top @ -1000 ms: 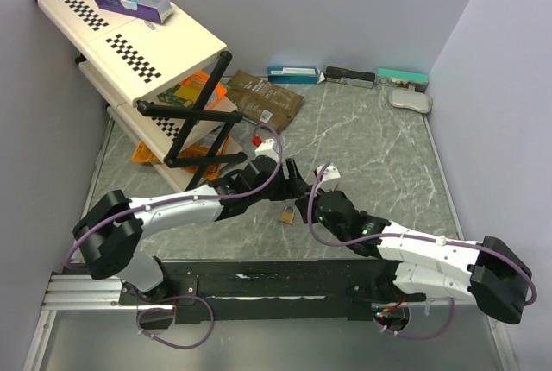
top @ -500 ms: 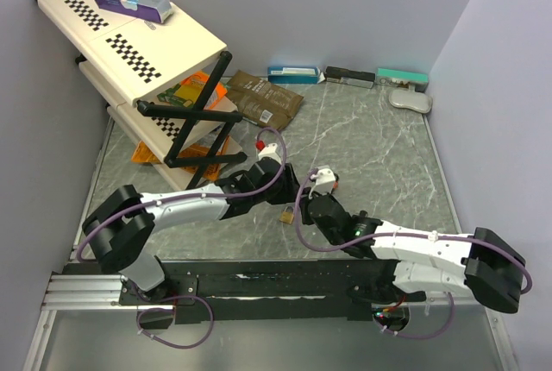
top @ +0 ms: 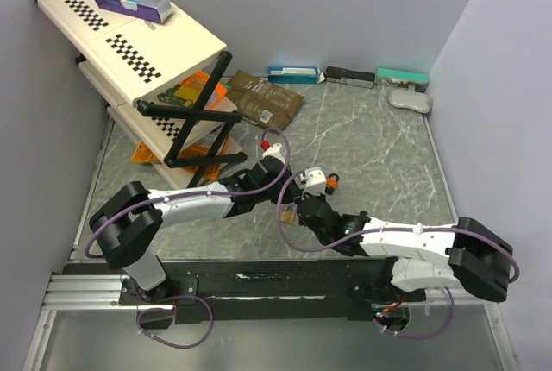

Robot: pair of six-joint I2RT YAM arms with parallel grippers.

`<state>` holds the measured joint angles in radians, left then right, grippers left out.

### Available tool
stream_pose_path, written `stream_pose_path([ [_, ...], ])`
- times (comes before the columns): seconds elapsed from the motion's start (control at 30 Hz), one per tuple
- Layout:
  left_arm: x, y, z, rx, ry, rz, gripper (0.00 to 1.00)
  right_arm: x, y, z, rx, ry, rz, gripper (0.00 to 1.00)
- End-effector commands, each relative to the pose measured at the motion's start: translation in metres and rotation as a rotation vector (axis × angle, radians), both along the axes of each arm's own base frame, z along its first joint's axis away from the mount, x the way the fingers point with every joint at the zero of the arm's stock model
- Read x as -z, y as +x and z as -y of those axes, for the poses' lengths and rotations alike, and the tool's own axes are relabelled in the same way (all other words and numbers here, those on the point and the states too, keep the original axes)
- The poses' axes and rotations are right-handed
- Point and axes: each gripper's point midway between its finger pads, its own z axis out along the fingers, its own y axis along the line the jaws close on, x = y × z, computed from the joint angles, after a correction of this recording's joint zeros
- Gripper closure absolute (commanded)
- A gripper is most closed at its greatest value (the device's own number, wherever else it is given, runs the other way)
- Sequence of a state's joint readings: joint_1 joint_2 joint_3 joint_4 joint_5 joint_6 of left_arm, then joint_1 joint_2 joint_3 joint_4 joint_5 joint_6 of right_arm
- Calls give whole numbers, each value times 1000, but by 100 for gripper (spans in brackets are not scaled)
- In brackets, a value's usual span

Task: Unlock with the key

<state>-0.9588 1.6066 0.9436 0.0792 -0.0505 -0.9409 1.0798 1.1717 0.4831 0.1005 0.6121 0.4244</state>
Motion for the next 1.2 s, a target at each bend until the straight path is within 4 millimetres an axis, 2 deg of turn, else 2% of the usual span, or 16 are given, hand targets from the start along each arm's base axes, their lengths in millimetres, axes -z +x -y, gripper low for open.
stream_pose_path([
  [0.0, -2, -8, 15, 52, -44, -23, 99, -27, 14, -13, 38, 25, 62, 100],
  [0.1, -1, -6, 14, 44, -42, -23, 99, -26, 13, -18, 30, 21, 46, 99],
  [0.2, -10, 3, 8, 11, -47, 10, 99, -23, 9, -23, -1, 33, 20, 79],
  [0.23, -9, 6, 4, -2, -43, 15, 99, -23, 6, -26, -22, 42, 12, 67],
  [0.4, -18, 22, -13, -35, -23, 70, 99, -33, 2, -35, -101, 125, -7, 46],
  [0.43, -18, 22, -16, -33, -21, 81, 99, -28, -6, -41, -169, 145, -36, 39],
  [0.47, -19, 22, -18, -27, -30, 87, 99, -40, -1, -43, -187, 214, -16, 36],
  [0.5, -25, 25, -22, -36, -43, 99, 99, -32, -4, -39, -205, 231, -32, 32],
  [0.53, -24, 25, -25, -31, -51, 111, 99, -33, -5, -38, -225, 267, -41, 31],
  [0.57, -27, 24, -25, -18, -68, 122, 99, -46, -12, -48, -317, 351, -40, 30],
  [0.6, -35, 26, -30, -20, -87, 142, 99, -41, -9, -38, -313, 368, -50, 28],
  [0.7, -45, 21, -37, 28, -119, 217, 99, -61, -27, -42, -489, 483, -49, 27],
  [0.83, -56, 13, -52, 95, -179, 267, 99, -85, -35, -30, -581, 624, -3, 27],
  [0.9, -75, 14, -58, 134, -251, 330, 99, -92, -40, -27, -617, 655, 6, 27],
  [1.07, -87, -22, -53, 383, -328, 376, 99, -104, -50, -28, -715, 678, -6, 35],
  [1.17, -97, -35, -54, 454, -372, 408, 99, -113, -55, -31, -763, 694, 1, 37],
])
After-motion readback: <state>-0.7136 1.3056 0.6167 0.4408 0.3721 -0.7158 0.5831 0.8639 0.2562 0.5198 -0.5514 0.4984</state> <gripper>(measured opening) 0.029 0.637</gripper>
